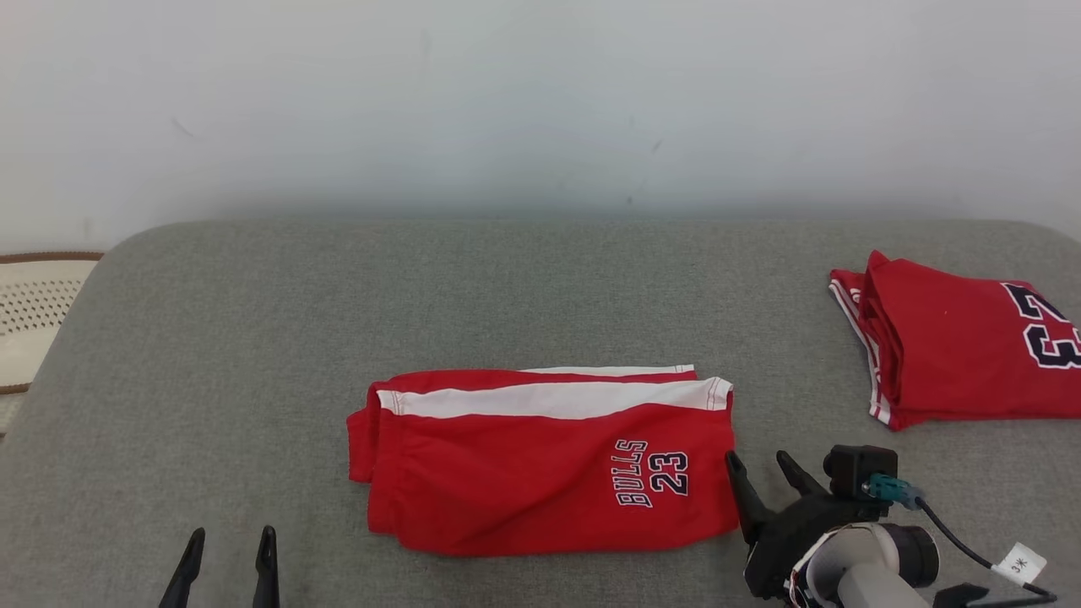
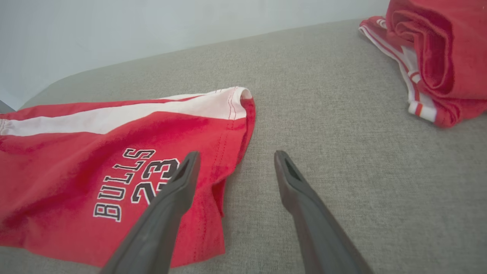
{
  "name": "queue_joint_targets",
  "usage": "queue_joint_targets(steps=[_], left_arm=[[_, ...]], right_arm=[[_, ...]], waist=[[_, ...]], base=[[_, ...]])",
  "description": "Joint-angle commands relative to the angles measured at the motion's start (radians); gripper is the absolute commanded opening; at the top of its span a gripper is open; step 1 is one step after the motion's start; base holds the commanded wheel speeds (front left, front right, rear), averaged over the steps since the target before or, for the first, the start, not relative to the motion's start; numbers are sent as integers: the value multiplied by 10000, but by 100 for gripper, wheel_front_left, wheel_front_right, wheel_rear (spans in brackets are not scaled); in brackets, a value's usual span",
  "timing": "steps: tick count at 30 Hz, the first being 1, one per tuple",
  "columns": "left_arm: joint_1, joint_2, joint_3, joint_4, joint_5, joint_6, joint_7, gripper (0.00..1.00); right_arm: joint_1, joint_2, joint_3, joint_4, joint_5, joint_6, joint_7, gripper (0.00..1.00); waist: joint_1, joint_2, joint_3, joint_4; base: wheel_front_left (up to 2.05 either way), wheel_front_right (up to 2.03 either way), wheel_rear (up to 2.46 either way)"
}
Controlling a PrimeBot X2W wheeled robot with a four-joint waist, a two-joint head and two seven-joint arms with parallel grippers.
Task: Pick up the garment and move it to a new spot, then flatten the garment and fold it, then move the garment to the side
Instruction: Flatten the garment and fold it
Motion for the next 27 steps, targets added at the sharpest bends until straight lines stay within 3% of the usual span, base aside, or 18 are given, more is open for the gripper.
queue_joint_targets(steps=[1,5,14,19,21,22,23,24,25,26,27], left_arm=[[-100,32,-17,42,22,-1,-33,100],[-271,-9,-157,67,31,-65,-33,100],[-642,-58,-342,101,11,-100,-33,100],[-761,-61,-289,199,-10,-100,-33,100],[-772,-63,-264,204,-6,-97,-33,100],[-778,-60,-244,208,-12,-103,-33,100],[-785,-56,-233,220,-9,-105,-33,100],[-804,-59,-228,233,-2,-106,-33,100],[-833,-60,-227,245,7,-109,-33,100],[-866,-60,-224,255,18,-111,-33,100],[-896,-63,-227,258,27,-114,-33,100]], right_arm=[[-274,52,72,348,168,-3,-83,100],[-1093,142,380,1623,603,-3,43,100],[-2324,114,661,3267,1371,-3,535,100],[-2557,381,1006,3423,1923,0,405,100],[-2562,460,1215,3357,2201,0,364,86],[-2546,508,1315,3308,2383,0,390,60],[-2535,529,1419,3282,2513,0,453,47],[-2547,513,1543,3281,2610,0,514,39],[-2574,472,1656,3283,2700,0,527,38],[-2599,454,1764,3264,2791,0,497,27],[-2617,436,1869,3246,2893,0,468,0]], waist=[[-1,0,139,169],[-1,0,429,450],[-1,0,961,850],[-1,0,1113,975],[-1,0,1138,982],[-1,0,1145,979],[-1,0,1150,969],[-1,0,1152,958],[-1,0,1159,948],[-1,0,1164,936],[-1,0,1168,925]], base=[[0,0,0],[0,0,0],[0,0,0],[0,0,0],[0,0,0],[0,0,0],[0,0,0],[0,0,0],[0,0,0],[0,0,0],[0,0,0]])
